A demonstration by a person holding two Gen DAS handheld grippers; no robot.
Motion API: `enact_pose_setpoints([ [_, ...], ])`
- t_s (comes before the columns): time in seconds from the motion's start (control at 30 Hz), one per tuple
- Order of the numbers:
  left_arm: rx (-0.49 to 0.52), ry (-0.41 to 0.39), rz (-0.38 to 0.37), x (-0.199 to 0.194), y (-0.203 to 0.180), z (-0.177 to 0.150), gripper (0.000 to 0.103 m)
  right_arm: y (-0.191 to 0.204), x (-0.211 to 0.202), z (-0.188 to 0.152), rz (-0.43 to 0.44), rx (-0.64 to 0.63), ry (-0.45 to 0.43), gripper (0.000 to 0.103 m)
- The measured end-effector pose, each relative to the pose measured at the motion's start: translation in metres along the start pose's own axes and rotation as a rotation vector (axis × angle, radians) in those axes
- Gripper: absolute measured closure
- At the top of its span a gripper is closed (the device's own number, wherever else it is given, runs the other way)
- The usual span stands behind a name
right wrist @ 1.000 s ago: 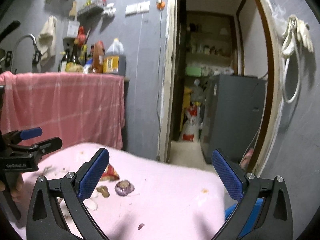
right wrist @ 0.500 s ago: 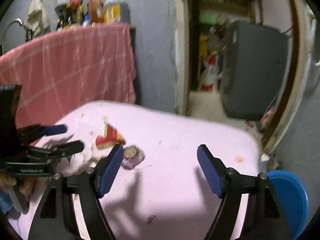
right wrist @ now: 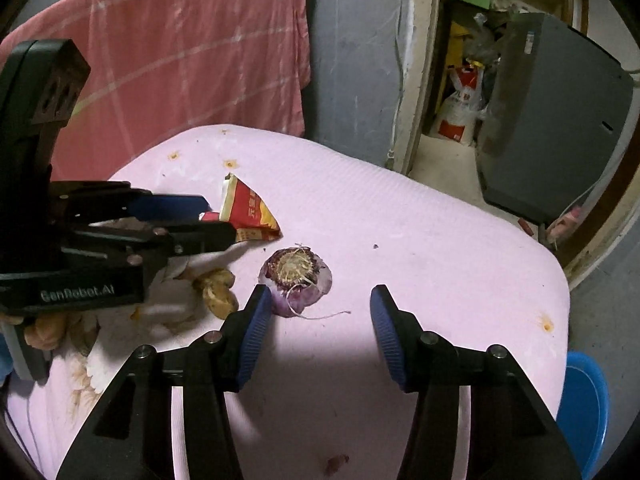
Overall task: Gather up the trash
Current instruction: 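Grasp the red-gold wrapper with the left tool while the right tool grasps the purple bulb, then carry both items over the blue basin and open both tools to drop them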
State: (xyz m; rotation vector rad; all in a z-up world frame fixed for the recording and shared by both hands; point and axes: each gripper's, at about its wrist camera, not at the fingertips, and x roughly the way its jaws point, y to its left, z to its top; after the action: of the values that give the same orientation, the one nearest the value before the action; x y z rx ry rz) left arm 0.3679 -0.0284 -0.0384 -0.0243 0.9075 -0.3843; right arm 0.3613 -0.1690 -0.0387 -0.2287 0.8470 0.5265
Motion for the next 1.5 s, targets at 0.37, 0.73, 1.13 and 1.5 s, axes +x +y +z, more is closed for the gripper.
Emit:
enact_pose_setpoints([
  [0.37,-0.071,0.02,-0.047,0.003,0.012,0.004,0.092,0.001,0.018,0.011,0.038,-0.02,0.025,0.057],
  [0.73,-0.11,-0.083,-0.04,-0.02,0.005,-0.002,0.094,0.01,0.001,0.005,0.004,-0.048,-0.034,0.073],
  [1.13,-0.07,-0.448,-0.006,-0.092,-0.054,-0.019,0.094,0.002,-0.115,-0.041,-0.098,0.034,-0.504,0.073],
  [1.5,0.006,-0.662,-0.105,-0.124,-0.14,-0.018,0.094,-0.037,-0.208,-0.082,-0.247,0.158,-0.77,0.073],
])
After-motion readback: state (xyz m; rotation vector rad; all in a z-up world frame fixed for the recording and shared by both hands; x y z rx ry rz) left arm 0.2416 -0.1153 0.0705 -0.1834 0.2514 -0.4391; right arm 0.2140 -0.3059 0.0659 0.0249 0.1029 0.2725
